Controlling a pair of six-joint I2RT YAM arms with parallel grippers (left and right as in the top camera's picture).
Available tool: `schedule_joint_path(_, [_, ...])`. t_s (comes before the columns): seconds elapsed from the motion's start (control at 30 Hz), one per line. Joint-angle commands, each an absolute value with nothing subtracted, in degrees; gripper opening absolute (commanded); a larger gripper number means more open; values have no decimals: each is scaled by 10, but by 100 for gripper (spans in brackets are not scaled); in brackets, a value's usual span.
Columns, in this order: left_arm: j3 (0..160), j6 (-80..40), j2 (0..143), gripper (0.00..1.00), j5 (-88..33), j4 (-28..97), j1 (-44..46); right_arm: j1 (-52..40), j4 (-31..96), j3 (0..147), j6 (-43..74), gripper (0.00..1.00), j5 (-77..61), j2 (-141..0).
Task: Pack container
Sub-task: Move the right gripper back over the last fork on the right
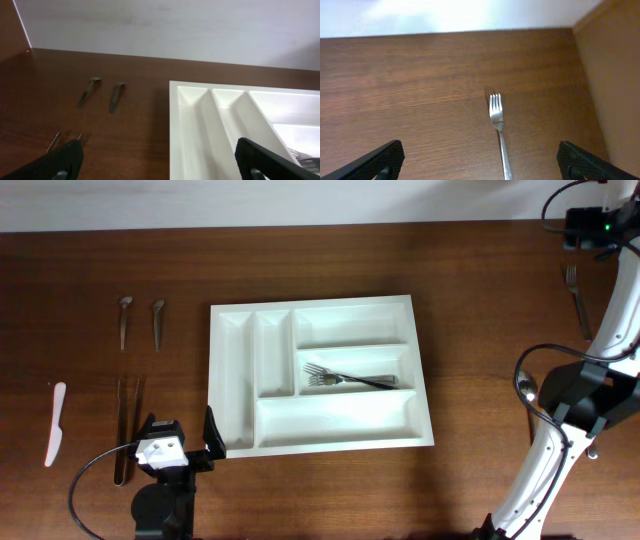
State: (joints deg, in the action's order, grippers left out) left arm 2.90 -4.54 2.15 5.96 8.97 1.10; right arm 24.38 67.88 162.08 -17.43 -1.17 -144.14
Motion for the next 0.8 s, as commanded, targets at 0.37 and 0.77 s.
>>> schedule_joint_path(0.37, [26,-47,20,99,53,88,13,302,727,1614,-124,99,-3,-1554])
schedule_joint_path(0.77, [26,-47,20,99,53,88,13,315,764,1614,-225,99,23,-1560])
